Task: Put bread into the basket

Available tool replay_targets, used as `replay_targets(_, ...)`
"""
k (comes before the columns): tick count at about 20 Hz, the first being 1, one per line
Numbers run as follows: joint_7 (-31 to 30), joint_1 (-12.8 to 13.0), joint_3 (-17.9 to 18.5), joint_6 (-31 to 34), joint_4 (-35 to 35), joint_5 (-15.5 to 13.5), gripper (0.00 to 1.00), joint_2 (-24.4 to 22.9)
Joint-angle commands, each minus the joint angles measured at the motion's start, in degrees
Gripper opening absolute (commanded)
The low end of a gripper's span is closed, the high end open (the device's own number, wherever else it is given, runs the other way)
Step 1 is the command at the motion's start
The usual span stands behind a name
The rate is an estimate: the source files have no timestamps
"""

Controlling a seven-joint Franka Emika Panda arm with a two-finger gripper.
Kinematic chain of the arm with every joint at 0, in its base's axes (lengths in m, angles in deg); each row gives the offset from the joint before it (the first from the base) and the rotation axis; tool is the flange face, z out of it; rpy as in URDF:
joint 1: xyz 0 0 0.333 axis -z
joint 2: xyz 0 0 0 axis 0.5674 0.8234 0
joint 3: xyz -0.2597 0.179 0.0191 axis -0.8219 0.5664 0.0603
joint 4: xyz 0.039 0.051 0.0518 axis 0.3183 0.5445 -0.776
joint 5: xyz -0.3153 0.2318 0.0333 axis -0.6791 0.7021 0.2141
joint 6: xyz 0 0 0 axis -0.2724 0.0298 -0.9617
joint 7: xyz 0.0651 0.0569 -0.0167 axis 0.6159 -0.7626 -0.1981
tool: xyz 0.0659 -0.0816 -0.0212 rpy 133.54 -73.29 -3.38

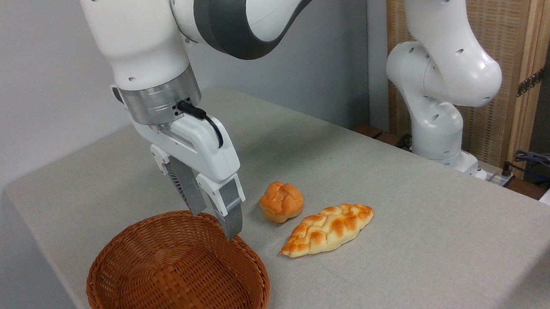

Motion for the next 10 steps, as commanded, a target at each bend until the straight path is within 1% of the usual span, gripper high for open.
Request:
replay_targets(1, -0.88, -0.17, 0.53, 1.27, -0.8, -0.53, 1.0, -1.55)
replay_targets(10, -0.89, 0.18, -0.43, 0.57, -1.76, -0.71, 1.0, -2.0)
